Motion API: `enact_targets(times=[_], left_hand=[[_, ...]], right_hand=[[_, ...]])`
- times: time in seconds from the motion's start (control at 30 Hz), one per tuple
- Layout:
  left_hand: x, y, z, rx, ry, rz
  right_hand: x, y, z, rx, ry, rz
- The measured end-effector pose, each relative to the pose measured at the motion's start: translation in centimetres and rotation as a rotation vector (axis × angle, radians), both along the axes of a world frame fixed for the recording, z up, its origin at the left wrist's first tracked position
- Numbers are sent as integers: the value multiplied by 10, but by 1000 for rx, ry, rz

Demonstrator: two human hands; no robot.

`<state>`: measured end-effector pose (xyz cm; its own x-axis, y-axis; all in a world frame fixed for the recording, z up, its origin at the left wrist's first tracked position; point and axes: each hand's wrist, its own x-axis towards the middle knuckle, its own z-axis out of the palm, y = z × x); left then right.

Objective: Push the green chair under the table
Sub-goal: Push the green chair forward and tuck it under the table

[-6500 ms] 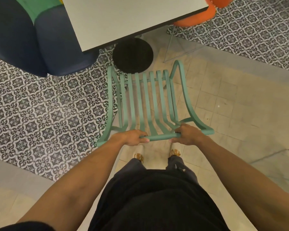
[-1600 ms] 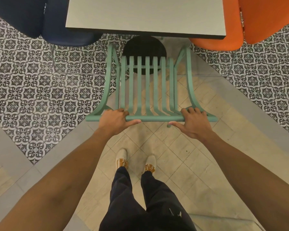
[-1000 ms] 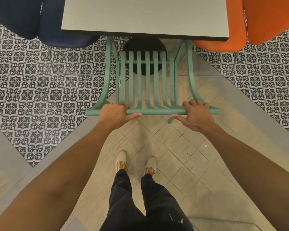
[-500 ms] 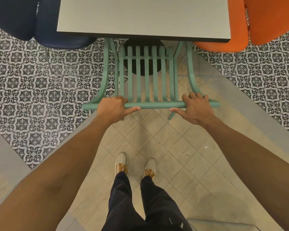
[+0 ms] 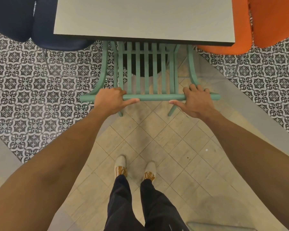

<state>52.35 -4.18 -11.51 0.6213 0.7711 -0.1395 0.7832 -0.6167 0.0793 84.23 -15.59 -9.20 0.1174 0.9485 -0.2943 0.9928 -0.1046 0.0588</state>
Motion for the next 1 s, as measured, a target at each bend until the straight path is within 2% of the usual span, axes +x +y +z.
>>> enact_targets(times=[0.7, 1.0], left_hand=[[1, 31, -3, 109, -23, -30], [-3, 33, -3, 77, -65, -32]], right_hand=[[5, 29, -1, 11, 10, 7], [0, 29, 0, 10, 12, -17]])
